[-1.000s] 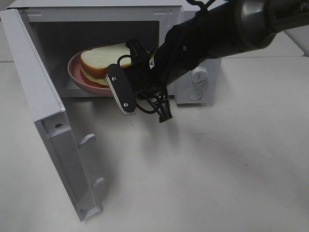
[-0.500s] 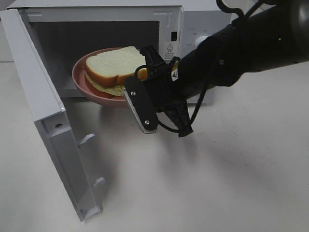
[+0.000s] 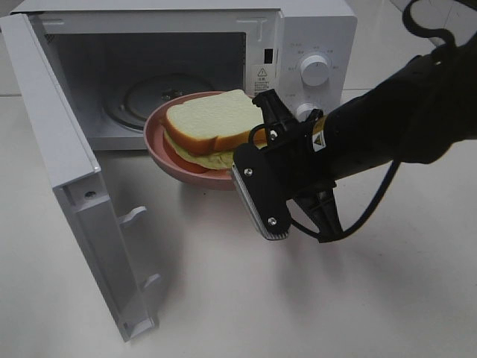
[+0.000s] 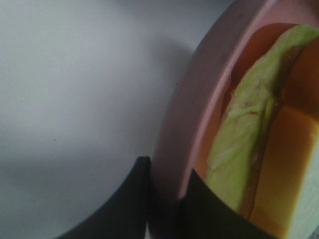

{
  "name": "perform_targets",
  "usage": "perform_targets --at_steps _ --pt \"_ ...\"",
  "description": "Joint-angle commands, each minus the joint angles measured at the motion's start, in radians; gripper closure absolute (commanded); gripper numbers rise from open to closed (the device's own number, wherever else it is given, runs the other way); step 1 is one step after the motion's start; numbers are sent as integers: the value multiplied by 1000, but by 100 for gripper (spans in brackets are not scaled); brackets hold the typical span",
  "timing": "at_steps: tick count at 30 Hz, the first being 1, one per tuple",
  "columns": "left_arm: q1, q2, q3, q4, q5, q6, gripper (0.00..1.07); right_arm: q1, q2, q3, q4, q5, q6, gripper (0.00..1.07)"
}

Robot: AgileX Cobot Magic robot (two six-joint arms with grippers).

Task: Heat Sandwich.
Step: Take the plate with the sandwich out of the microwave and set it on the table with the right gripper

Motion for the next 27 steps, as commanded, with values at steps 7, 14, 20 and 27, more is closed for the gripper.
perform_targets --at_steps 7,14,20,27 --pt "5 -20 5 -1 -12 -6 3 -5 -178 137 -5 -46 0 106" --pt "5 -20 5 -1 -12 -6 3 -5 -286 220 -5 -45 0 106" --pt "5 -20 5 -1 -12 -6 3 -5 -418 313 -5 -13 1 105" --pt "5 -20 5 -1 -12 -6 3 -5 -552 368 -11 69 5 105"
